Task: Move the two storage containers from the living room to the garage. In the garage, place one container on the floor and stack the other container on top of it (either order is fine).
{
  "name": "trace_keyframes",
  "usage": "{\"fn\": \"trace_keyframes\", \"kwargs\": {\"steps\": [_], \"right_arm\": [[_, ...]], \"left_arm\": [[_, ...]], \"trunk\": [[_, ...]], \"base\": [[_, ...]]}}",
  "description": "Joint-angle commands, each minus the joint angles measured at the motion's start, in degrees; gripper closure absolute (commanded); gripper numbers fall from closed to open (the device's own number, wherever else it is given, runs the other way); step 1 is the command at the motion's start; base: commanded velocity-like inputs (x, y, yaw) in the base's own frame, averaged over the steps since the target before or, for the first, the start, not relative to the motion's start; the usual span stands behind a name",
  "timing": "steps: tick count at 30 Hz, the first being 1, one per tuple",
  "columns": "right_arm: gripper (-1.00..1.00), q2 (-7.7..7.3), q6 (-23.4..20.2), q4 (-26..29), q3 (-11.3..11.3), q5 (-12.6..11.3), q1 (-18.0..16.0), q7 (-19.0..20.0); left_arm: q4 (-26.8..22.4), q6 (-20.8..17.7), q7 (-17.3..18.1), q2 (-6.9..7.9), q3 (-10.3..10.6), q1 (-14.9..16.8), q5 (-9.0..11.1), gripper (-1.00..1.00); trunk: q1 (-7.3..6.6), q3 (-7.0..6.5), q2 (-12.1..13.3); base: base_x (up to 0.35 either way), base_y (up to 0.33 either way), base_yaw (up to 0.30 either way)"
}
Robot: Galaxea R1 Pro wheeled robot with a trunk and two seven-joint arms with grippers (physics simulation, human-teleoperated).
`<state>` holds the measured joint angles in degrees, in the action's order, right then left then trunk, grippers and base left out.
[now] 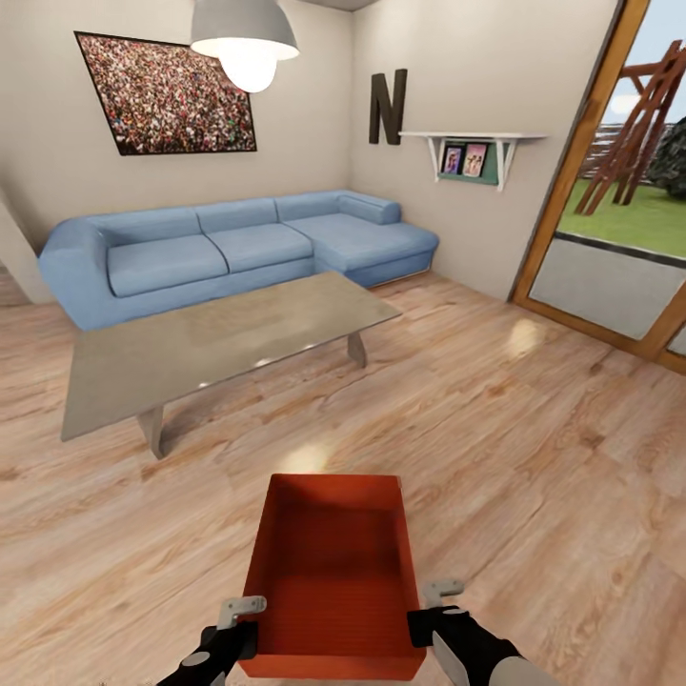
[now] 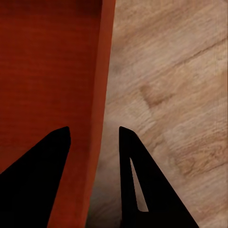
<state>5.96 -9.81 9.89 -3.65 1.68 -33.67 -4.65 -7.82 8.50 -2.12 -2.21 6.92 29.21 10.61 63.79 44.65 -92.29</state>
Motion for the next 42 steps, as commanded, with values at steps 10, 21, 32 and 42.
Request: {"fn": "trace_keyframes", "kwargs": {"steps": [10, 21, 32, 42], "right_arm": [[1.00, -0.04, -0.5, 0.1, -0.4, 0.7, 0.0, -0.4], [1.00, 0.01, -0.5, 0.1, -0.4, 0.7, 0.1, -0.4], [1.00, 0.01, -0.5, 0.1, -0.4, 0.7, 0.1, -0.4], [1.00, -0.01, -0.5, 0.1, -0.4, 0.7, 0.1, -0.4]], "left_arm": [[0.0, 0.2, -0.6, 0.01, -0.2, 0.1, 0.4, 1.00], [0.0, 0.1, -0.6, 0.01, -0.2, 0.1, 0.4, 1.00], [0.0, 0.1, -0.6, 0.01, -0.2, 0.1, 0.4, 1.00], [0.0, 0.1, -0.3, 0.01, -0.2, 0.1, 0.4, 1.00]], "trunk": [[-0.01, 0.42, 0.0], [-0.01, 0.84, 0.0], [-0.01, 1.25, 0.0], [-0.01, 1.63, 0.0]], "base": [[0.000, 0.000, 0.257], [-0.078, 0.093, 0.257], [-0.166, 0.232, 0.257], [-0.054, 0.271, 0.257]]}}
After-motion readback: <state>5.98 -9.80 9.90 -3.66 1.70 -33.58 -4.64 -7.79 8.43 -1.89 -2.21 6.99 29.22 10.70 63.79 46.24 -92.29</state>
